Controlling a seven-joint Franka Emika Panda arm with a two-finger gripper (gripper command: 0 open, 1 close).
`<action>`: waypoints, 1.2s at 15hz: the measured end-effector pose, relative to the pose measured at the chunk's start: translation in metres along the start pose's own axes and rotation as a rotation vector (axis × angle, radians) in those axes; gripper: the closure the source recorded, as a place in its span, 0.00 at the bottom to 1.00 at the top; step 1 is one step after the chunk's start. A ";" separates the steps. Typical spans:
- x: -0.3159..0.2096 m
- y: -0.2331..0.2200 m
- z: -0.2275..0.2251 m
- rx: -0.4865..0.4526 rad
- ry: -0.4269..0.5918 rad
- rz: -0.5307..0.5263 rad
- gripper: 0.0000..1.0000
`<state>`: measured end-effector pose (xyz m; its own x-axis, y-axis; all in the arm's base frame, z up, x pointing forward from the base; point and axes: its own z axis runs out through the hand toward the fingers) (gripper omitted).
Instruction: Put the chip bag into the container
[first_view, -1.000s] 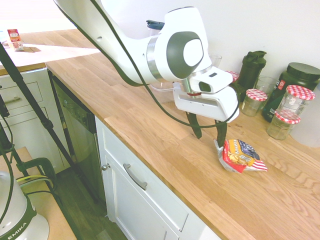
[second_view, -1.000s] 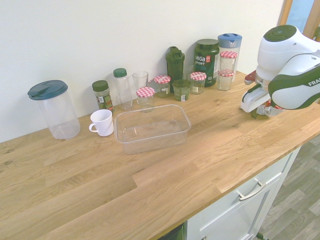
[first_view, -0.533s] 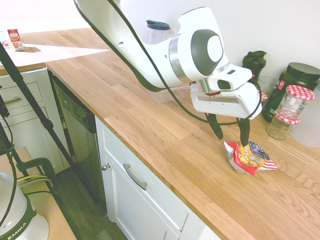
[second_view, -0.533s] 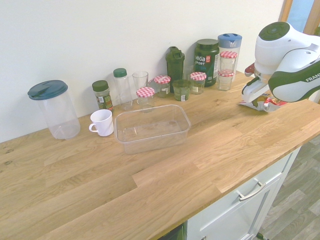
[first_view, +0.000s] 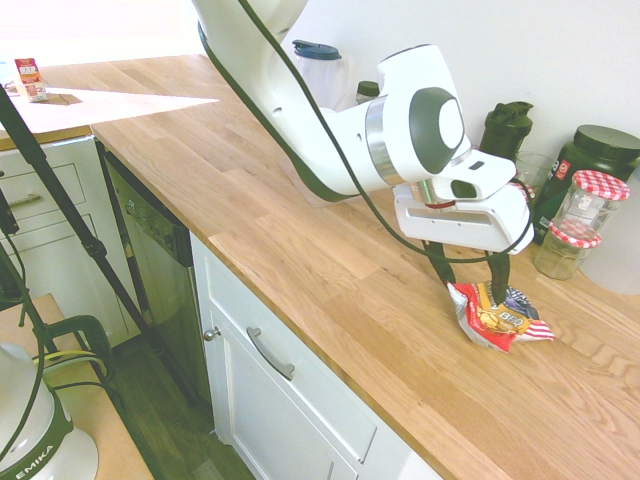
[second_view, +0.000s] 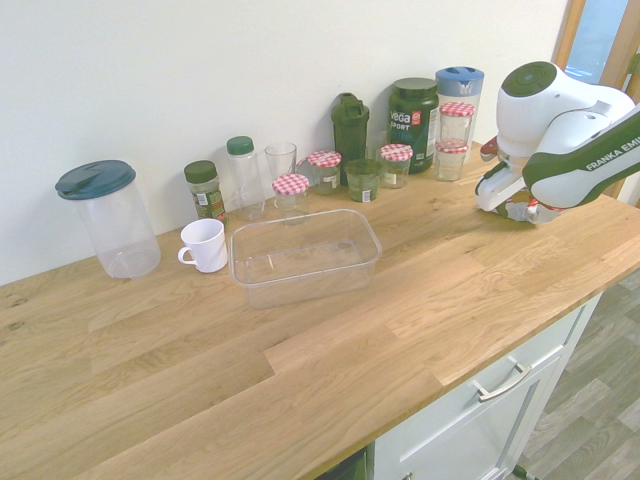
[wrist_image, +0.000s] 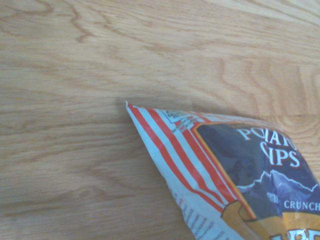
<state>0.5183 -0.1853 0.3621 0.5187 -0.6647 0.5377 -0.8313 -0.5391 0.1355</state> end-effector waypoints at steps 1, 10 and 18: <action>0.000 0.001 0.001 -0.003 0.002 0.001 1.00; -0.002 -0.003 0.000 -0.006 0.008 0.008 1.00; -0.007 -0.020 -0.013 0.013 0.022 0.013 1.00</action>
<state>0.5281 -0.1631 0.3664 0.5034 -0.6604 0.5573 -0.8351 -0.5374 0.1175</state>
